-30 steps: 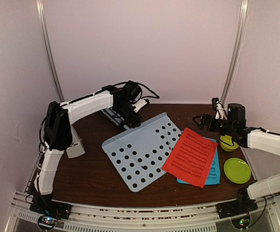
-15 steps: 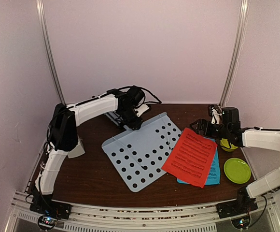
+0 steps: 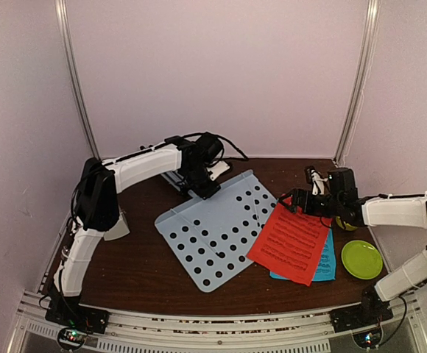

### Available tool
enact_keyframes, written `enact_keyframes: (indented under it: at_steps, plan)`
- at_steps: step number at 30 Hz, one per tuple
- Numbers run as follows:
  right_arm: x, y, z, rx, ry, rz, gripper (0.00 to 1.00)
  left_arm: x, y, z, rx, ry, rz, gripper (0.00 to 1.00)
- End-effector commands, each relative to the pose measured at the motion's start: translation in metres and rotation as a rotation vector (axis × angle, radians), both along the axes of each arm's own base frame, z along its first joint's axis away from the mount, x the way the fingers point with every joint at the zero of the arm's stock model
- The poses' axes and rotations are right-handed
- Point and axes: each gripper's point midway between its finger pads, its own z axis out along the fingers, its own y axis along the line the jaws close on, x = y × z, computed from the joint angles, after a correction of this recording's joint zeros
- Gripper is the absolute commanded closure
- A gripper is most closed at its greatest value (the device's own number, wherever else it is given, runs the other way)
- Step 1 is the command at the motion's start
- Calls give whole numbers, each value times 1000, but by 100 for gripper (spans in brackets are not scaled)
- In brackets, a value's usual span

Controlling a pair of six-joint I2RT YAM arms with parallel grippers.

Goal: Set up the instrument practice props

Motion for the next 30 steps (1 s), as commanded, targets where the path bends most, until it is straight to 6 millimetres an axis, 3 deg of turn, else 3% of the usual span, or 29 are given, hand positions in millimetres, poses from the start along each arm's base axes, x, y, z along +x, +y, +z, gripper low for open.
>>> enact_keyframes:
  at_steps: [1,11,20,30]
  plan:
    - [-9,14,-11,12,22,50,0,14,24,49,-11,-96,86,100]
    - [-22,20,-28,61,60,73,2,17,38,102,-108,-157,146,100]
    - [-26,17,36,118,-144,79,1,23,53,183,-371,-197,192,100]
    - [-32,-2,80,123,-321,21,0,14,67,284,-585,-323,191,100]
